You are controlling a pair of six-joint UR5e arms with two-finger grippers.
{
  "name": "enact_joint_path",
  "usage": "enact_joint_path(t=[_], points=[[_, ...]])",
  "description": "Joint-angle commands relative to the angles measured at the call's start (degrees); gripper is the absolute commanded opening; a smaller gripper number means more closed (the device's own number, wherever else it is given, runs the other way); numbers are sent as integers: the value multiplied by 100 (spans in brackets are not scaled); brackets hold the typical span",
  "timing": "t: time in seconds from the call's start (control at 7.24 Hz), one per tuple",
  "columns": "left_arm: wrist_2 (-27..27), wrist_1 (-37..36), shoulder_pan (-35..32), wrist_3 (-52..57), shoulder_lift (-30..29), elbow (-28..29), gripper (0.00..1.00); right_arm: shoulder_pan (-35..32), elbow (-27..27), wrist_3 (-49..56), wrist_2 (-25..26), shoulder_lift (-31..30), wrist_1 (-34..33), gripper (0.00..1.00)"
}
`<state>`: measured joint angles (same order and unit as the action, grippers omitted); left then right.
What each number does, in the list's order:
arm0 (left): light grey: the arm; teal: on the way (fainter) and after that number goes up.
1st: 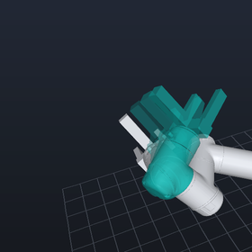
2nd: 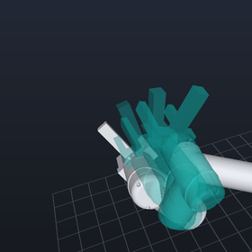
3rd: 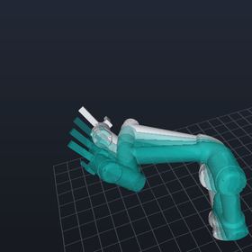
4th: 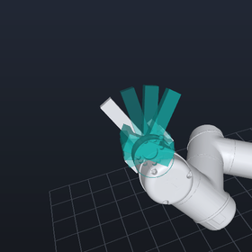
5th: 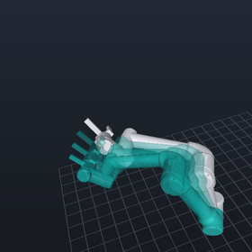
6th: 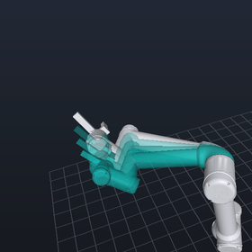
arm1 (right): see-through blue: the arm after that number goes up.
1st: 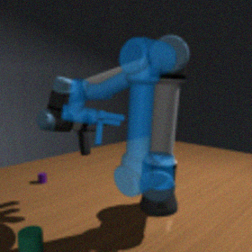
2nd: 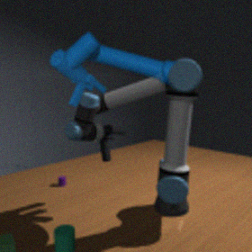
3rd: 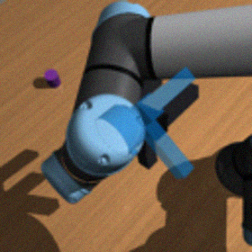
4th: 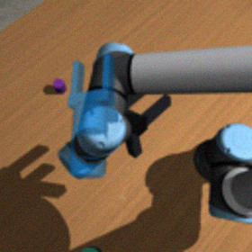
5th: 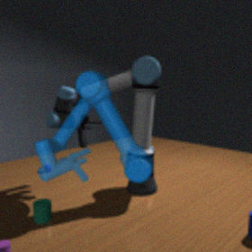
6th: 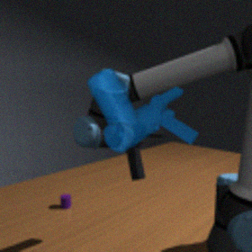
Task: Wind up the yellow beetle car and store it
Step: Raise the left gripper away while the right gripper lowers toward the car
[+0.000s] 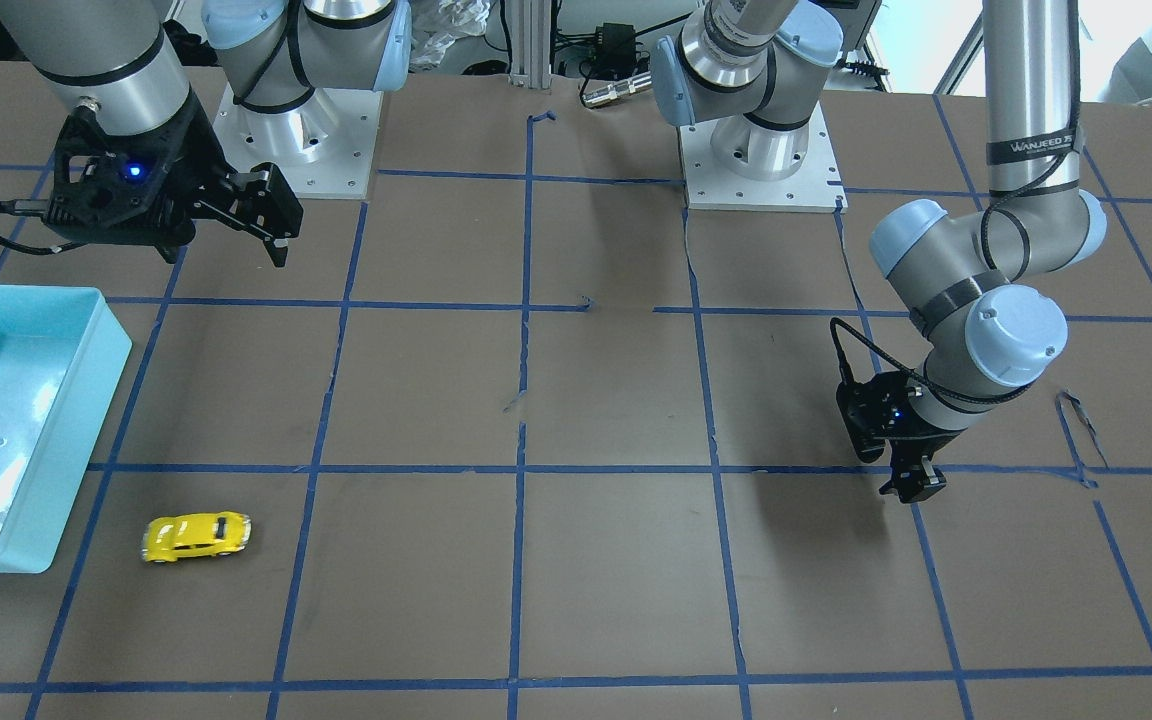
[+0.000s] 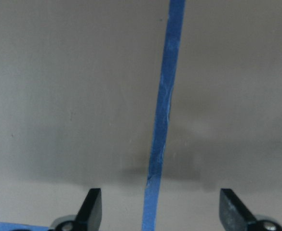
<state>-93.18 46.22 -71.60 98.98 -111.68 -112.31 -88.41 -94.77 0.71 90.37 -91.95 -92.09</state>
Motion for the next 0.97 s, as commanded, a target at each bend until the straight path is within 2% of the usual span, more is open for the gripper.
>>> enact_joint_path(t=[0.0,0.28,0.41,0.55,0.83], points=[[194,19,-21,-552,59,-10,87,26,-6,61,24,19,-89,100],[204,54,-12,-871,147,-10,87,69,-6,865,313,264,-379,100],[230,220,-3,-941,225,60,86,209,11,1531,288,396,-519,100],[387,491,32,-1490,400,156,85,437,-41,2591,210,519,-999,100],[415,1437,-143,-3438,830,638,86,719,-77,4446,217,932,-1643,100]])
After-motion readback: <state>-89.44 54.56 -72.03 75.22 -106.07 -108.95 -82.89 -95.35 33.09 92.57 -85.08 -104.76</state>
